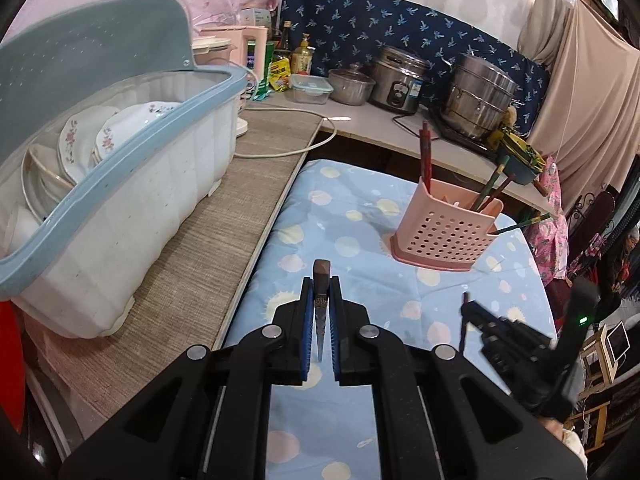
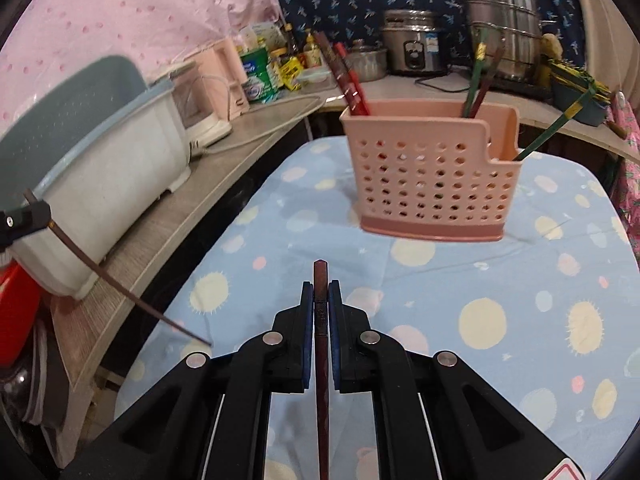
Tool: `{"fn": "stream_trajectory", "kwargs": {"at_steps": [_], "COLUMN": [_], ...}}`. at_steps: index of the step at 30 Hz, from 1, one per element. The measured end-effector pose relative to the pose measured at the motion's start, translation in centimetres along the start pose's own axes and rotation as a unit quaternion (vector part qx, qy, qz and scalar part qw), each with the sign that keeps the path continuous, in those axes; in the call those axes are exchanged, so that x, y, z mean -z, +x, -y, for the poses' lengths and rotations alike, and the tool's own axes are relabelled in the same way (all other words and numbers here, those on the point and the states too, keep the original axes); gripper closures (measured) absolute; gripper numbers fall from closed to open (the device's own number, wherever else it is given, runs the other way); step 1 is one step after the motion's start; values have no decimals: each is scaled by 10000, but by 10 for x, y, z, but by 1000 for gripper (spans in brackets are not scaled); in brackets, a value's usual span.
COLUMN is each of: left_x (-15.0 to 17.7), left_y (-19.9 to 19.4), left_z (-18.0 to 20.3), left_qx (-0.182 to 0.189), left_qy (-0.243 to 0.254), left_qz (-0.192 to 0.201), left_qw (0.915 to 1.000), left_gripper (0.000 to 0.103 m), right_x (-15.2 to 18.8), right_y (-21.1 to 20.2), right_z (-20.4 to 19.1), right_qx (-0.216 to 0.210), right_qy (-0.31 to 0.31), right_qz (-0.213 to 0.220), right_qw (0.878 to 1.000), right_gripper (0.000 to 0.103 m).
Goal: Organize utensils
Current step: 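Lower the gold-banded chopstick into the pink holder with the left tool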
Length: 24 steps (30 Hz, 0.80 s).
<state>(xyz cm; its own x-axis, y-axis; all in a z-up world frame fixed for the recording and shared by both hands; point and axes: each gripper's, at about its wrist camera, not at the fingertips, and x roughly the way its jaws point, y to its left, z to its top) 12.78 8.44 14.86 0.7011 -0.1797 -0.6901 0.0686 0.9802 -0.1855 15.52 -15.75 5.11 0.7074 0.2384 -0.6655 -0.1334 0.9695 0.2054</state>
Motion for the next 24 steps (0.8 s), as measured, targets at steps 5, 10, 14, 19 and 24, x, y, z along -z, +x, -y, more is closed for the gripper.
{"fn": "stream_trajectory", "kwargs": {"at_steps": [5, 10, 14, 19, 24], "left_x": [-13, -33, -61, -106, -145], "left_y": [2, 8, 15, 18, 24], "left_z": [19, 42, 63, 93, 118], "left_qx": [122, 280, 615, 898, 1037], "left_qy": [127, 240, 291, 326, 359], "left_qz": [104, 217, 285, 561, 790], "left_qw": [9998, 9991, 9973, 9938, 9908], "left_gripper": [96, 96, 96, 96, 96], "right_x": [-29, -55, -80, -121, -159], "right_y": [-33, -55, -71, -89, -106], "right_z": [20, 35, 47, 65, 80], "right_qx": [10, 11, 49, 44, 10], "right_qy": [254, 422, 527, 714, 843], "right_qz": [482, 816, 1119, 1520, 1920], "right_qw": [9985, 9958, 9923, 9858, 9778], "right_gripper": [96, 96, 96, 96, 96]}}
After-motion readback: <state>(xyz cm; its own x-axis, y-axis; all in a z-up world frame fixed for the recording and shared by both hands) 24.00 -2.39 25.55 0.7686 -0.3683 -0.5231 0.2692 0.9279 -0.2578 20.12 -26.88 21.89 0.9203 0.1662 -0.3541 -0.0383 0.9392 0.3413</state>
